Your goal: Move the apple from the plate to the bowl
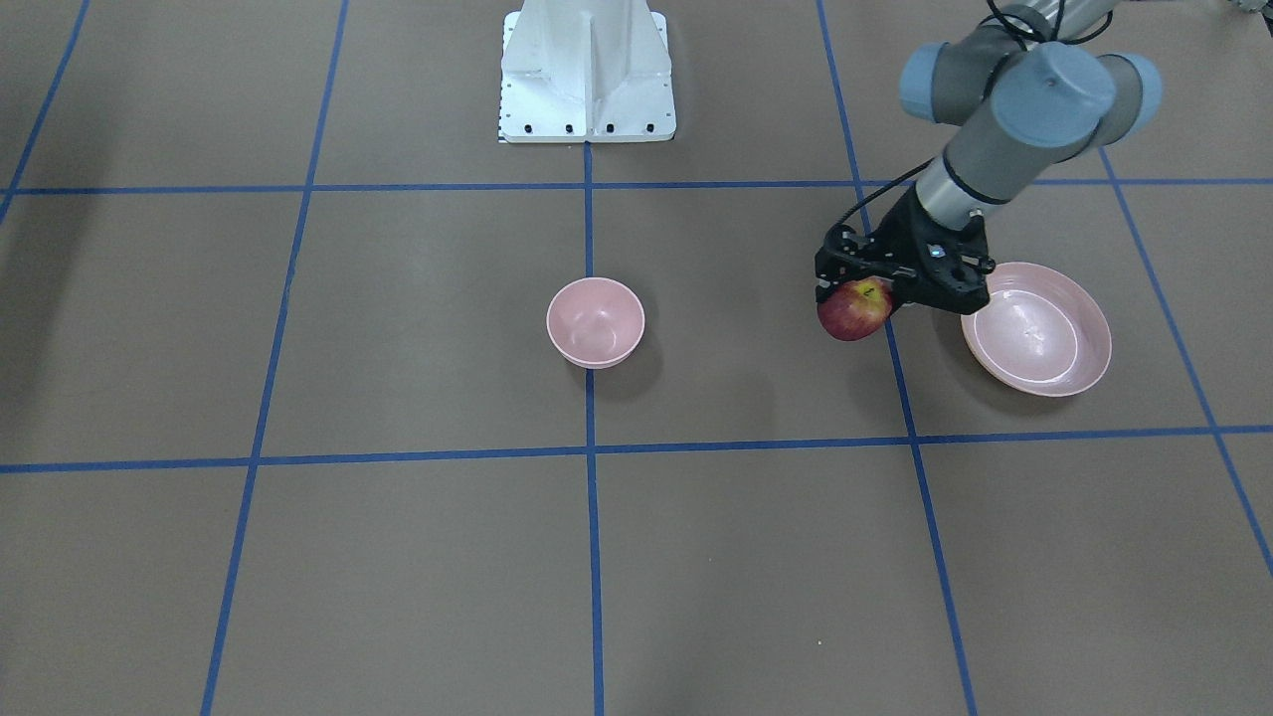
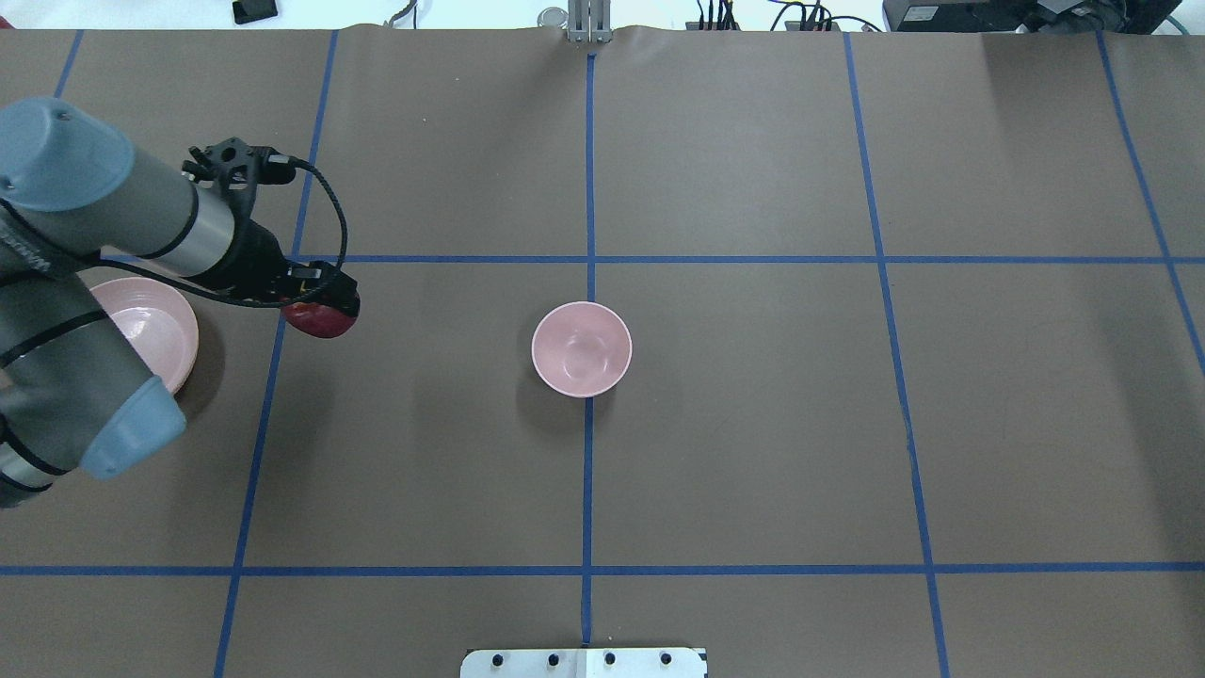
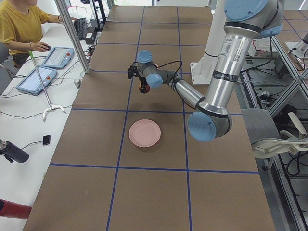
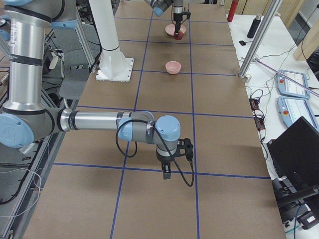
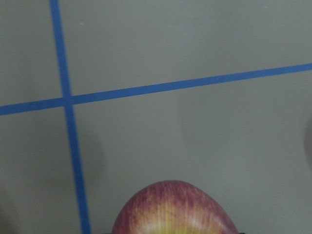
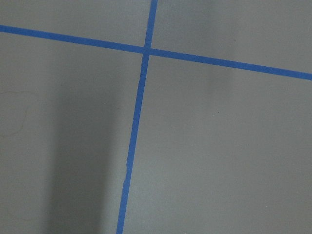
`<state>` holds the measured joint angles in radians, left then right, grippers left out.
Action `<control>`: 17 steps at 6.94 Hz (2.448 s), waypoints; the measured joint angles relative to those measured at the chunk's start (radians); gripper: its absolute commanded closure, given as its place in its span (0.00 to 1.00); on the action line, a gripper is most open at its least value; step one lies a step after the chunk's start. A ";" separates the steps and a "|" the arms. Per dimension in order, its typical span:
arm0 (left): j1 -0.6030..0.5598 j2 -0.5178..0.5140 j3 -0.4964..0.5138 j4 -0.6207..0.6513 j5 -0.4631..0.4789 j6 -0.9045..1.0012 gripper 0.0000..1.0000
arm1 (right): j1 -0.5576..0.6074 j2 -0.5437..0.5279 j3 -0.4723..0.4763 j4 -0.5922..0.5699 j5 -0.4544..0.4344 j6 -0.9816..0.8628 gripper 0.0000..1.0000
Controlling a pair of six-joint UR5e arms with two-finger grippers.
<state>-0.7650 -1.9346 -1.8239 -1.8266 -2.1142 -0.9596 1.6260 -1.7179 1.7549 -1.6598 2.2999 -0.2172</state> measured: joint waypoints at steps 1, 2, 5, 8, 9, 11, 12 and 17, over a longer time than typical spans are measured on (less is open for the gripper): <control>0.061 -0.103 -0.003 0.128 0.058 -0.049 0.73 | 0.000 0.000 0.000 0.000 0.000 0.000 0.00; 0.119 -0.200 0.007 0.223 0.105 -0.109 0.73 | 0.000 0.000 0.000 0.000 0.001 0.001 0.00; 0.219 -0.474 0.250 0.271 0.206 -0.235 0.73 | 0.000 0.000 0.000 0.000 0.001 0.001 0.00; 0.252 -0.535 0.390 0.207 0.237 -0.257 0.61 | 0.000 0.000 0.000 0.000 0.001 0.001 0.00; 0.258 -0.536 0.413 0.182 0.238 -0.257 0.44 | 0.000 0.000 0.000 0.000 0.002 0.001 0.00; 0.264 -0.537 0.428 0.153 0.238 -0.255 0.02 | 0.000 0.000 0.000 0.000 0.001 0.001 0.00; 0.264 -0.537 0.427 0.150 0.237 -0.251 0.02 | 0.000 0.000 0.000 0.000 0.001 0.001 0.00; 0.209 -0.470 0.290 0.175 0.208 -0.181 0.03 | 0.000 0.001 0.001 0.001 0.018 0.003 0.00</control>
<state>-0.5562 -2.4044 -1.5341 -1.6517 -1.9065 -1.1406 1.6260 -1.7171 1.7562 -1.6584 2.3176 -0.2140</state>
